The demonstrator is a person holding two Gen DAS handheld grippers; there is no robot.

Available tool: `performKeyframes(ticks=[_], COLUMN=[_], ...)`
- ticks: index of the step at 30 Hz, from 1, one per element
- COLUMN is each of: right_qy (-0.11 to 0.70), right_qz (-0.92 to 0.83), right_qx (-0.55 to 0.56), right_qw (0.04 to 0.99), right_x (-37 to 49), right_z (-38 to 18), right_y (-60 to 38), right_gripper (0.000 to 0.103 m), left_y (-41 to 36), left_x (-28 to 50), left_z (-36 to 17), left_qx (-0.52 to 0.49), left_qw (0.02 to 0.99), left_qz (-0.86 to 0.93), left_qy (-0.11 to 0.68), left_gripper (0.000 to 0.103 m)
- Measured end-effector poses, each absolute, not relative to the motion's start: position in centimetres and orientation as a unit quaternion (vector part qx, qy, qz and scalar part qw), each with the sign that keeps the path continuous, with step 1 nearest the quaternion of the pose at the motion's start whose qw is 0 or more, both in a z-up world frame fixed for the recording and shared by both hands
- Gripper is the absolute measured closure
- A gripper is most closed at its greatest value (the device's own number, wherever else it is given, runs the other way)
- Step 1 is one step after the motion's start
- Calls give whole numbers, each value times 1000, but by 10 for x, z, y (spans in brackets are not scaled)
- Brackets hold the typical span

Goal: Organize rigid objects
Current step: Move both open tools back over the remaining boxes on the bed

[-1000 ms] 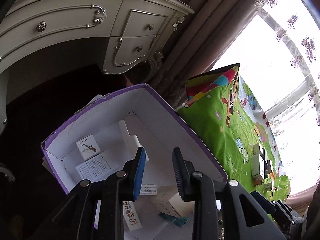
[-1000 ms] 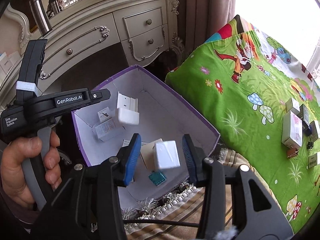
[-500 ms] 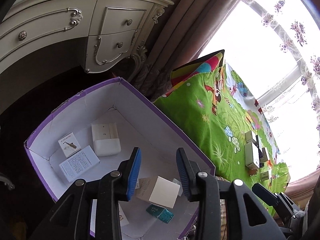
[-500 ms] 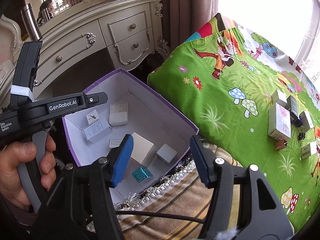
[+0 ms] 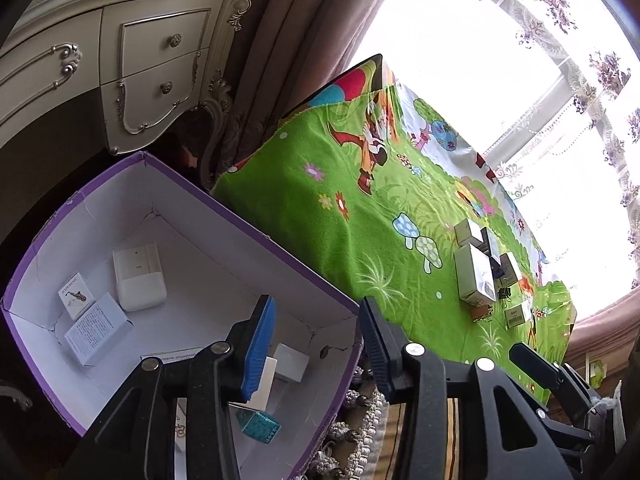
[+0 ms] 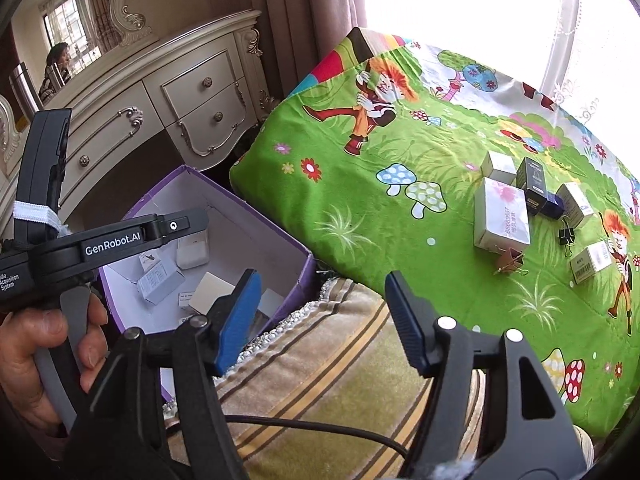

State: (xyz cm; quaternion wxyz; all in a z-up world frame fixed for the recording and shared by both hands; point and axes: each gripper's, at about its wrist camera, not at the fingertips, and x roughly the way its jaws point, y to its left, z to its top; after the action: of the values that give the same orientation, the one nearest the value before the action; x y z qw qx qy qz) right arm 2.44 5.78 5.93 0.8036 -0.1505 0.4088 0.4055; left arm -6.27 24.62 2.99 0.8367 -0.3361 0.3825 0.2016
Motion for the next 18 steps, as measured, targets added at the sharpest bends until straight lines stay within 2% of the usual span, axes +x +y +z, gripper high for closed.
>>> performKeyframes(ticks=[10, 18], right_qy=[423, 426], right_qz=[349, 273], right_qx=[-103, -64], right_qw=[830, 860], right_x=[74, 130], right_z=[57, 61], right_y=[-1, -61], right_gripper=[34, 27], left_y=[197, 156], left_x=[-5, 48], left_z=[34, 39], left_qx=[-298, -271], left_qw=[848, 856], left_qz=[153, 114], left_qy=[411, 424], left_gripper=[52, 38])
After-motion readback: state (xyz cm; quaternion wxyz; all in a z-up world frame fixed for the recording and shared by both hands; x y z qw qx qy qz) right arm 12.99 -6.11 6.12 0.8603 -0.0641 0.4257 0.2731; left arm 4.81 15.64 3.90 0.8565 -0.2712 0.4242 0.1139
